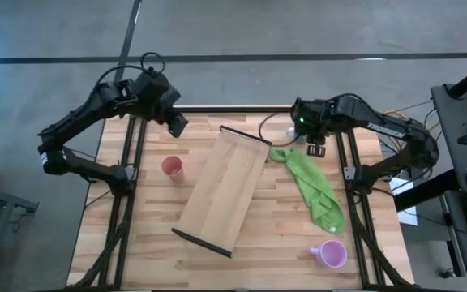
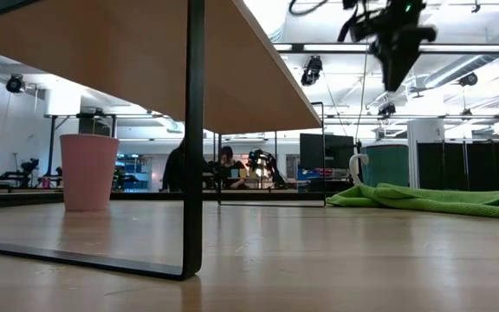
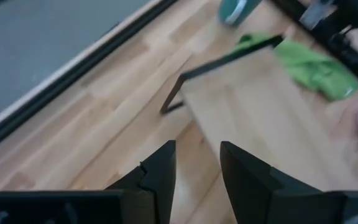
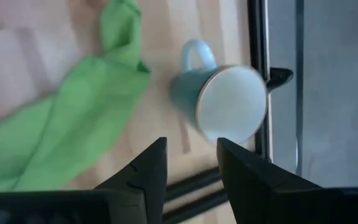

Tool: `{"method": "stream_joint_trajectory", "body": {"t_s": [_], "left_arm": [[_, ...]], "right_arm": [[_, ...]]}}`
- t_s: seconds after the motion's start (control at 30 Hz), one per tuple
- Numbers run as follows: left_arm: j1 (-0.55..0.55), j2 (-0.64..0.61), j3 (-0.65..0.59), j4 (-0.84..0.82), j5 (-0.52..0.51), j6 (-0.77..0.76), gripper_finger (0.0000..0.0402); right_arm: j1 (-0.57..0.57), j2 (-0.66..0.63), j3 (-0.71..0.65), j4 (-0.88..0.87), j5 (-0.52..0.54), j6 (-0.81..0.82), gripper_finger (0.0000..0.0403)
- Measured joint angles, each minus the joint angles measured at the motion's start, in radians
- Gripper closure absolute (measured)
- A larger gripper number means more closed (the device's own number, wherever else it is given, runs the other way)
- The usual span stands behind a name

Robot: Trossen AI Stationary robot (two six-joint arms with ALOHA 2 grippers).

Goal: Stack small to large cups/mugs on shelf
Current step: Put the light blue mug on the shelf

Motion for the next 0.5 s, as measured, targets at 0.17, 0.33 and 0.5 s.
{"method": "stream_joint_trajectory", "body": {"t_s": [0.17,0.33,0.5], "left_arm": [[0.0,-0.004,0.021,0.079,0.063,0.0,0.0291],[0.0,-0.006,0.06,0.124,0.099,-0.002,0.0291],[0.0,-0.022,0.062,0.179,0.104,-0.008,0.0291]], "right_arm": [[-0.16,0.005,-0.051,0.122,-0.223,-0.079,0.0275],[-0.279,0.005,-0.092,0.142,-0.276,-0.174,0.0284],[-0.345,0.005,-0.115,0.142,-0.276,-0.269,0.0285]]}}
